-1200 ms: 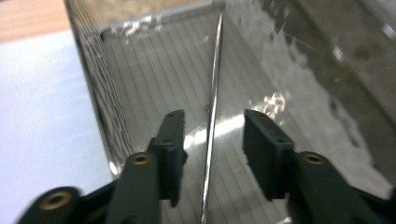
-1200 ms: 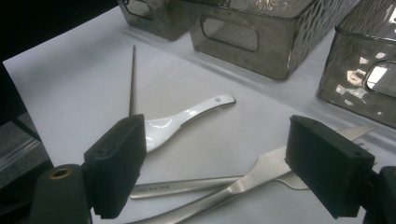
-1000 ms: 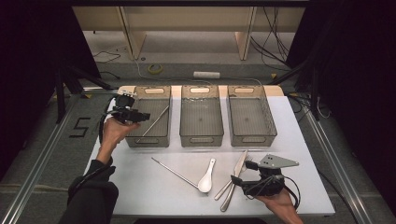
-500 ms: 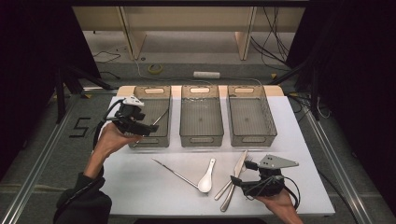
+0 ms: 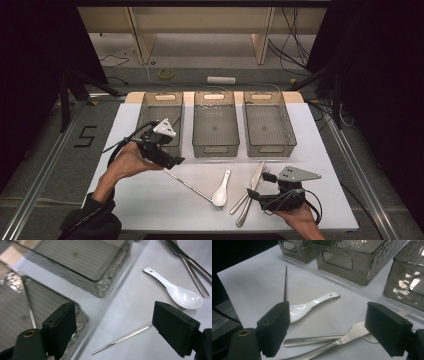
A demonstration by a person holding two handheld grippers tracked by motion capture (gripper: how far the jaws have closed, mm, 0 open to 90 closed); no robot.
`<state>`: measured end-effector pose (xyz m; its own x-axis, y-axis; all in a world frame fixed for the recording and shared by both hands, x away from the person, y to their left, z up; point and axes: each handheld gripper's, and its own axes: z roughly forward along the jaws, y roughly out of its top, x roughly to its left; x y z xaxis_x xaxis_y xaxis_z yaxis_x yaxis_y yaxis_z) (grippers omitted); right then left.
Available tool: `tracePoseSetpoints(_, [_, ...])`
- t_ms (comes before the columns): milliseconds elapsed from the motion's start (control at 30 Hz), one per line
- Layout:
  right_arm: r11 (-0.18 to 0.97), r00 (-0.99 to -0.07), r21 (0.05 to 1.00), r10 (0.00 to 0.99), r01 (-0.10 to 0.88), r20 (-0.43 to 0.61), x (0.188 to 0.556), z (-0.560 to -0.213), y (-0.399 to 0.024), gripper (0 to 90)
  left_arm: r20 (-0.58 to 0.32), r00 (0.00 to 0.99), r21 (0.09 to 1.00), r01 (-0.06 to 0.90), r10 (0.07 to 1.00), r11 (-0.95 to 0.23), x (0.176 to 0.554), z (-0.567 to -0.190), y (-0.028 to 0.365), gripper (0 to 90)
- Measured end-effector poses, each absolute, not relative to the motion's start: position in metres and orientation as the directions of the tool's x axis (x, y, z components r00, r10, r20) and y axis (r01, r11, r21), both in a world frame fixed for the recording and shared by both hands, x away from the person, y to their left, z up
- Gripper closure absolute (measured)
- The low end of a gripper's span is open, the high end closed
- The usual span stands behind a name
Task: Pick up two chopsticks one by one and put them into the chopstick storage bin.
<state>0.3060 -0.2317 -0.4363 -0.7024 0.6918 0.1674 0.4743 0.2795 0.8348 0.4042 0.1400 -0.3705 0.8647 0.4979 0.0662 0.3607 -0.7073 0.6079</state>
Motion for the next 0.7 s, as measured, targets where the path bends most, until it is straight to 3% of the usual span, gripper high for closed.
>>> tracePoseSetpoints(700, [0.284, -0.705, 0.831, 0.688, 0.478, 0.171, 0.306, -0.437, -0.231, 21.1, 0.05, 0.964, 0.356, 0.227, 0.261, -0.907, 0.388, -0.423, 0.096, 27.3])
